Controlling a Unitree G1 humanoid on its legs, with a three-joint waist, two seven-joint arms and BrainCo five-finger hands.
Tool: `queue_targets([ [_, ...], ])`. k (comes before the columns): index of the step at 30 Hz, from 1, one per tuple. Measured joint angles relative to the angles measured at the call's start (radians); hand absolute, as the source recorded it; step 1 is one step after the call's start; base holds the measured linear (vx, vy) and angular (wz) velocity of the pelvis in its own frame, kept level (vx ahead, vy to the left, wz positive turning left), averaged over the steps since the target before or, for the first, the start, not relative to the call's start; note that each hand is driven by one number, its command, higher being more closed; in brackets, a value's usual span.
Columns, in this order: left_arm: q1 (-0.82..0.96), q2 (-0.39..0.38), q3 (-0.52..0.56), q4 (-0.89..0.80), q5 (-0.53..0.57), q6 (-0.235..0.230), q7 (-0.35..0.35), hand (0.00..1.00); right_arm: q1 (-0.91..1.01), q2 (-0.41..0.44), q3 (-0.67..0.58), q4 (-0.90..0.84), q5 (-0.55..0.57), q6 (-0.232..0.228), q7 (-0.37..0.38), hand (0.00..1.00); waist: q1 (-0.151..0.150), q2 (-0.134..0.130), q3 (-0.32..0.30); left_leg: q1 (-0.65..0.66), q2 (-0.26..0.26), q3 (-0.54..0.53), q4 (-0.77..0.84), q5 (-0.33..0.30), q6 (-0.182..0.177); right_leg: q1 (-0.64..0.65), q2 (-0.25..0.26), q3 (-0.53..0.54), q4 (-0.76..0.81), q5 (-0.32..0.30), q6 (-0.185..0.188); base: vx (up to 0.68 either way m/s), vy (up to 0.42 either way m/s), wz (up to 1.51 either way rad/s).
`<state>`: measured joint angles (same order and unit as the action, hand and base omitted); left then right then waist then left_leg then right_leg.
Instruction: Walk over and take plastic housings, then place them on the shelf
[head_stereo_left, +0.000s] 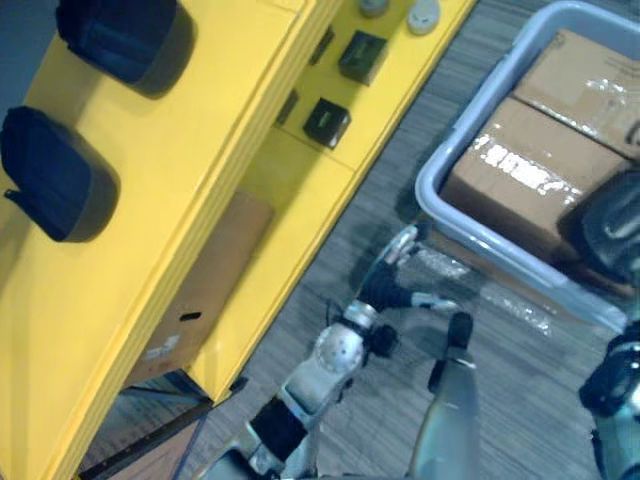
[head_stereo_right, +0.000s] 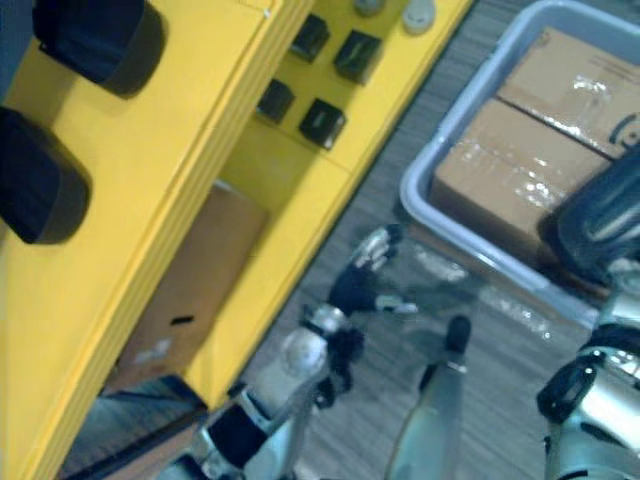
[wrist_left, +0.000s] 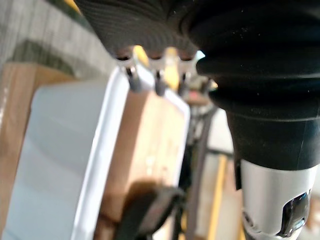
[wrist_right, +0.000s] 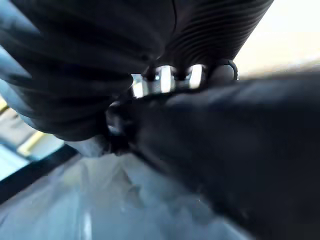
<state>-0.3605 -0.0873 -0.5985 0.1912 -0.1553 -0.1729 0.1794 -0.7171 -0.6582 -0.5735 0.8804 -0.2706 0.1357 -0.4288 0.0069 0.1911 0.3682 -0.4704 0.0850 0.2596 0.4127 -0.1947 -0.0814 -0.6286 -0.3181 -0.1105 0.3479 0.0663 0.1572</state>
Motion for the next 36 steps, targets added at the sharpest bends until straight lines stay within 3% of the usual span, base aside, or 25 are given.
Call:
queue_targets([
  [5,-0.046,-0.012,0.044,0.005,0.008,-0.004,0.061,0.00,0.064,0.106,0.137,-0.218,-0.066,0.016,-0.080,1.00,-0.019,-0.008,0.005,0.021,0.036,0.027,0.000,-0.010,-0.013,0.000,0.040,0.017,-0.005,0.001,-0.005,0.04,-0.040,-0.28],
  [11,-0.127,-0.043,0.078,0.045,0.034,-0.031,0.118,0.00,0.117,0.185,0.215,-0.368,-0.166,0.021,-0.120,1.00,-0.028,-0.064,0.031,0.049,0.073,0.056,0.010,-0.025,-0.031,0.006,0.076,0.038,-0.005,0.002,-0.018,0.03,-0.030,-0.23],
  [17,-0.233,-0.049,0.085,0.144,0.097,-0.034,0.156,0.00,0.170,0.207,0.270,-0.480,-0.256,0.022,-0.129,1.00,-0.063,-0.123,0.030,0.055,0.082,0.066,0.014,-0.030,-0.033,0.006,0.087,0.051,-0.006,0.000,-0.021,0.02,-0.003,-0.06],
  [20,-0.290,-0.048,0.089,0.211,0.123,-0.019,0.171,0.00,0.177,0.217,0.295,-0.548,-0.285,0.021,-0.140,1.00,-0.077,-0.145,0.029,0.069,0.084,0.080,0.011,-0.032,-0.034,0.008,0.090,0.060,-0.006,0.001,-0.021,0.02,0.003,-0.10],
  [25,-0.397,-0.043,0.145,0.362,0.184,0.045,0.204,0.00,0.193,0.229,0.354,-0.654,-0.334,0.017,-0.161,1.00,-0.106,-0.169,0.036,0.096,0.085,0.093,-0.003,-0.033,-0.035,0.022,0.093,0.065,-0.006,-0.003,-0.026,0.02,-0.004,-0.08],
  [36,-0.571,-0.046,0.317,0.510,0.174,0.079,0.280,0.00,0.138,0.264,0.412,-0.717,-0.337,0.017,-0.187,1.00,-0.134,-0.209,0.049,0.123,0.083,0.161,-0.023,-0.034,-0.035,-0.009,0.104,0.113,0.006,-0.004,-0.027,0.03,-0.001,-0.12],
])
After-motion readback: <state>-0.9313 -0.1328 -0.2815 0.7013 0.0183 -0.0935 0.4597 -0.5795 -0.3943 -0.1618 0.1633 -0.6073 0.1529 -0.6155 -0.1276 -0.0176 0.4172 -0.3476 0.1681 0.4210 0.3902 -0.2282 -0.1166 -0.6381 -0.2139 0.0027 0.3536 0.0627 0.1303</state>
